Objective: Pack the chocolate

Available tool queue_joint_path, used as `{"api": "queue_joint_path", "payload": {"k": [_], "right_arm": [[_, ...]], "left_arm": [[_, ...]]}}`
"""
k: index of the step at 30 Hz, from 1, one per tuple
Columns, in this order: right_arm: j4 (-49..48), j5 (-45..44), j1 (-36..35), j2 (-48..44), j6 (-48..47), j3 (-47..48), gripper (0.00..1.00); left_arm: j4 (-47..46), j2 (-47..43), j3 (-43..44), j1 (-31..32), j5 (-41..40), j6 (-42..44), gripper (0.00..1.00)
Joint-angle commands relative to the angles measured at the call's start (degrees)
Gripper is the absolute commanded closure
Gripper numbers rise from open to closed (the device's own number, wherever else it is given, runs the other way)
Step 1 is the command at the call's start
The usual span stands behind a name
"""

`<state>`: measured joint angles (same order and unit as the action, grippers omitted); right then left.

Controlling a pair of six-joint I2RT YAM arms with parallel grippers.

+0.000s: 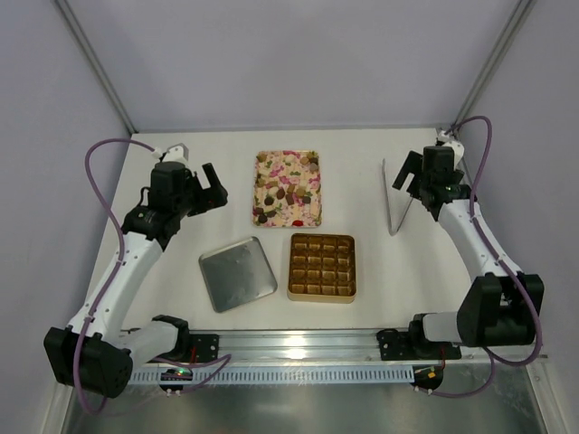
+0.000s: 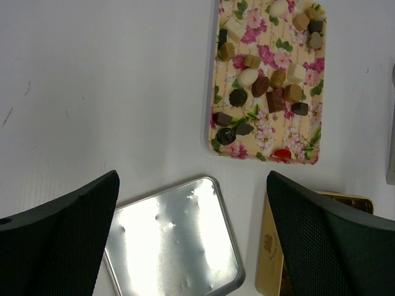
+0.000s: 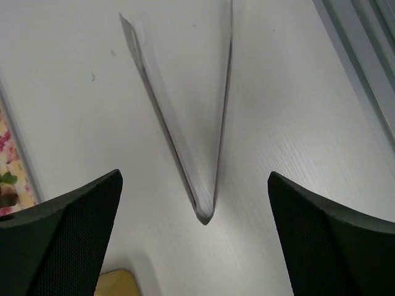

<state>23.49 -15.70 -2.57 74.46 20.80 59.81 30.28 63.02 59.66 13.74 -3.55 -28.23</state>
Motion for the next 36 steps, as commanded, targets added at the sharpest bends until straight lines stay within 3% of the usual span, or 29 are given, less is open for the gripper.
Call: {"api": "queue_joint_path", "payload": {"k": [1,18,36], "right_arm": [[2.88,4.62,4.67,5.68,-2.51,4.43,0.00],[1.31,11.13,5.29,25.73,-3.66,11.20,0.00],[1.56,11.93,4.06,31.71,-5.50,14.26,0.00]], "left_arm": [[-0.93,-1.94,0.55,-0.11,1.35,0.02,0.00],[-0.93,-1.76,0.64,-0.11,2.50,0.10,0.00],[-0.49,-0.01,0.90,-0.11,1.88,0.54,0.00]]}}
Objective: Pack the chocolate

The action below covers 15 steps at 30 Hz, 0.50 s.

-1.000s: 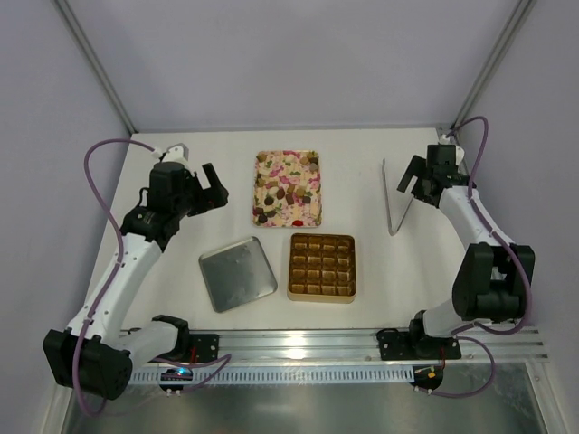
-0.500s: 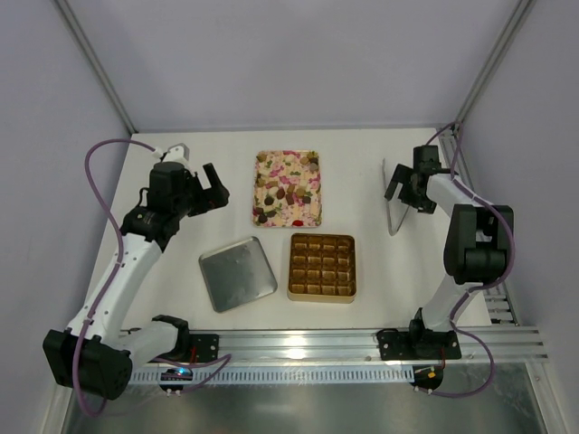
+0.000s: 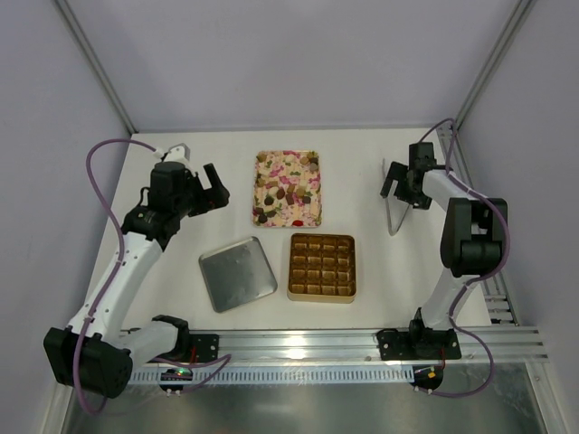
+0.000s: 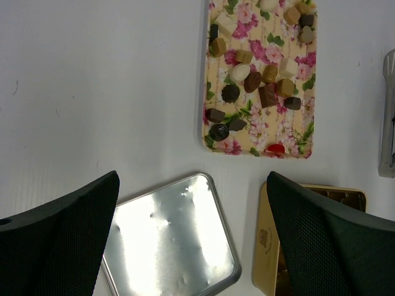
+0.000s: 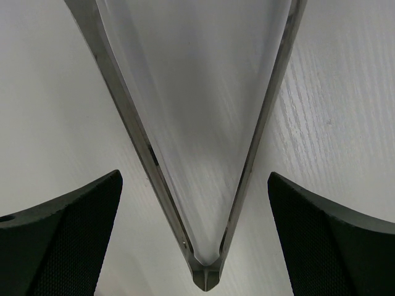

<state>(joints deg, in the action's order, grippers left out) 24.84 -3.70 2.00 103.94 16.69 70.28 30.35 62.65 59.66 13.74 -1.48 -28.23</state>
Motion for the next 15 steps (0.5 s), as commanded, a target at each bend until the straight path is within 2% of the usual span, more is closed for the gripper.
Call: {"api": "queue_joint_path", "payload": {"k": [1,8,11,15], "right_arm": [[0.90,-0.34,-0.51,3.10,-1.48,4.59,0.00],[6.44,-1.48,-0.68,8.12,-2.10,10.66,0.05],[7.94,-2.71,-1.12,8.74,-2.36,11.19,0.14],[8.82,-3.59,-2.00,7.69,-3.06,10.58,0.15]], "left_arm": [[-0.55,0.45,0.90,-0.11,-0.11,0.54,0.00],[-0.38,0.80,0.90,-0.03,-0.28,0.63,0.00],[-0.38,0.89,0.99,-0.11,-0.19,0.63,0.00],[-0.38,1.15,0.90,-0.03,0.07,0.54,0.00]]}}
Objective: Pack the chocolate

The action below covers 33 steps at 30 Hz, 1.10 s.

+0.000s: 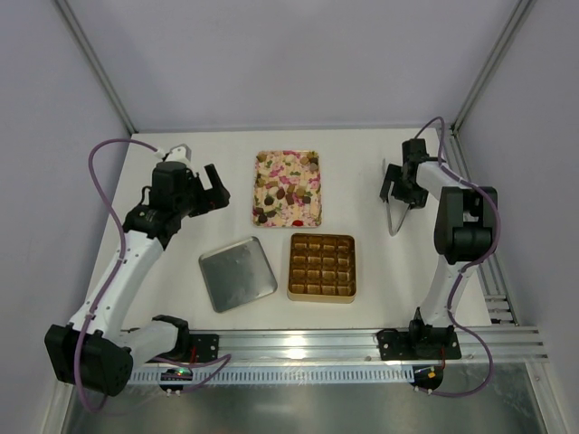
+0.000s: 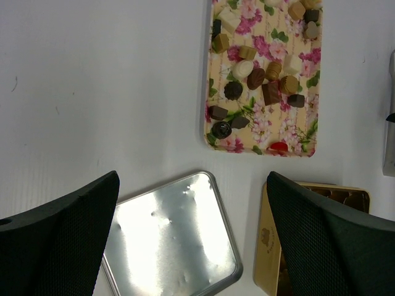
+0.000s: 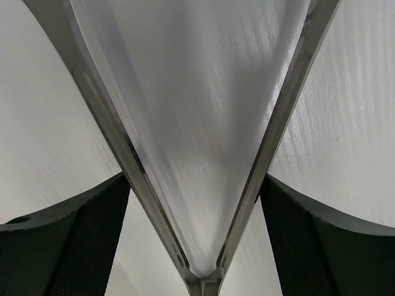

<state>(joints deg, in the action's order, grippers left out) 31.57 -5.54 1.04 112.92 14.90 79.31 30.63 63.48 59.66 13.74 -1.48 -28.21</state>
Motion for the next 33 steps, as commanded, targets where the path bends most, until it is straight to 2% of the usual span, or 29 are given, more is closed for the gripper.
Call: {"api": "queue_joint_path", "payload": {"k": [1,9,14,18,21,22,24,25,29,33], "right_arm": [[2.09,-2.28,-1.04,-1.56,-1.19,1.29,0.14],[2.44,-2.11,-1.04,0.54,-1.01,1.29,0.12],[4.11,-1.40,-1.04,3.44,-0.48,3.65,0.18],[2.71,-0.70,-1.04,2.74,-0.22,2.52,0.18],[2.70,0.00,-1.04,1.69,-0.48,2.43,0.25],[2.70,0.18,-1.04,1.25,-0.48,2.34,0.32],[2.62,0.53,-1.04,-0.94,-0.48,2.08,0.37],[2.70,0.10,-2.60,-1.91,-0.57,2.08,0.43],[4.90,-2.36,-5.60,-5.87,-1.01,3.66,0.49],[6.83,-1.85,-7.10,-9.91,-0.92,4.54,0.49]], "left_arm": [[-0.66,0.33,0.90,-0.11,0.24,0.52,0.00],[-0.49,0.59,0.99,-0.11,0.33,0.61,0.00],[-0.40,0.67,0.99,-0.11,-0.19,0.70,0.00],[-0.31,0.94,0.99,-0.11,0.07,0.70,0.00],[-0.31,1.03,0.99,-0.11,0.24,0.61,0.00],[-0.31,1.12,0.99,-0.11,0.24,0.70,0.00],[-0.22,1.03,1.07,-0.11,0.24,0.61,0.00],[-0.31,0.94,1.07,-0.03,0.16,0.70,0.00],[-0.22,0.59,1.07,-0.11,-0.19,0.70,0.00],[-0.22,0.50,1.16,-0.11,-0.19,0.78,0.00]]}}
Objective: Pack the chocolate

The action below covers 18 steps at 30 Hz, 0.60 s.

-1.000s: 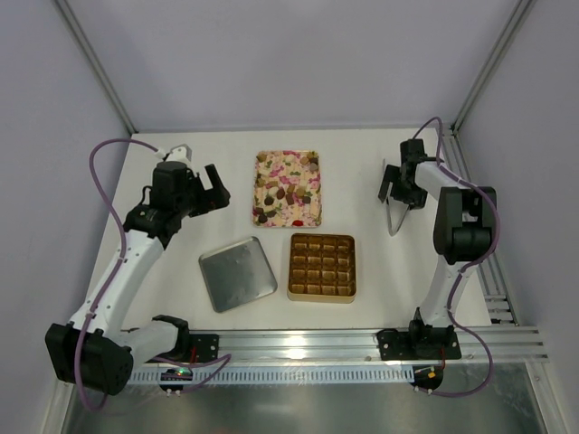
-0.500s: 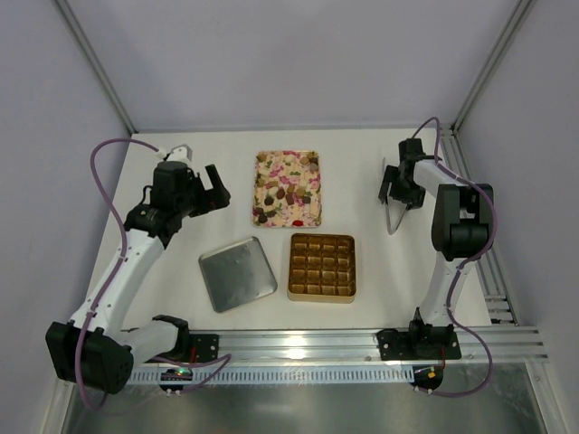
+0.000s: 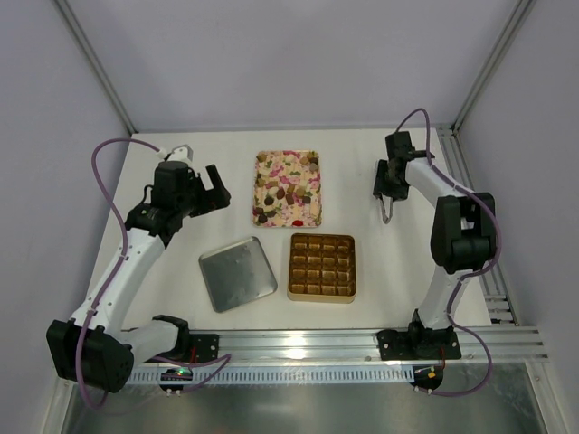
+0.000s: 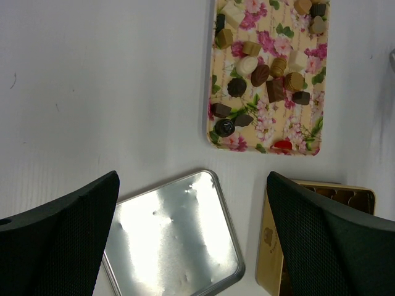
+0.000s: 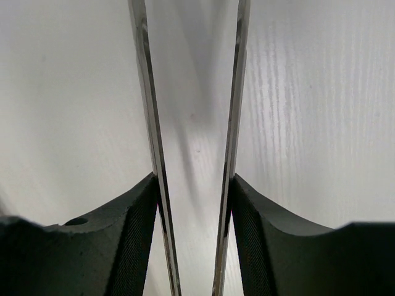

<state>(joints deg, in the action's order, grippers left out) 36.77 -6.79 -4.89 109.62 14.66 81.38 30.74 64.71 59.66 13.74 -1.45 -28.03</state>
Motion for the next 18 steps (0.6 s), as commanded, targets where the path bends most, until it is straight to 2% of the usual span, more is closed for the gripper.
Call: {"api": "queue_joint_path", "payload": {"k": [1,12,18], "right_arm": [[1.98,-0.16,-1.35,-8.18,-0.51,2.55,0.49],[6.90,1.34,-5.04,-15.58,-0.94,4.13,0.55],[9.36,2.48,-9.52,-17.86,-0.77,6.68,0.58]], "left_arm": [[-0.24,-0.72,1.16,-0.11,-0.22,0.70,0.00],[-0.24,-0.99,1.25,-0.11,-0.13,0.52,0.00],[-0.16,-1.16,1.25,-0.11,-0.13,0.70,0.00]]}}
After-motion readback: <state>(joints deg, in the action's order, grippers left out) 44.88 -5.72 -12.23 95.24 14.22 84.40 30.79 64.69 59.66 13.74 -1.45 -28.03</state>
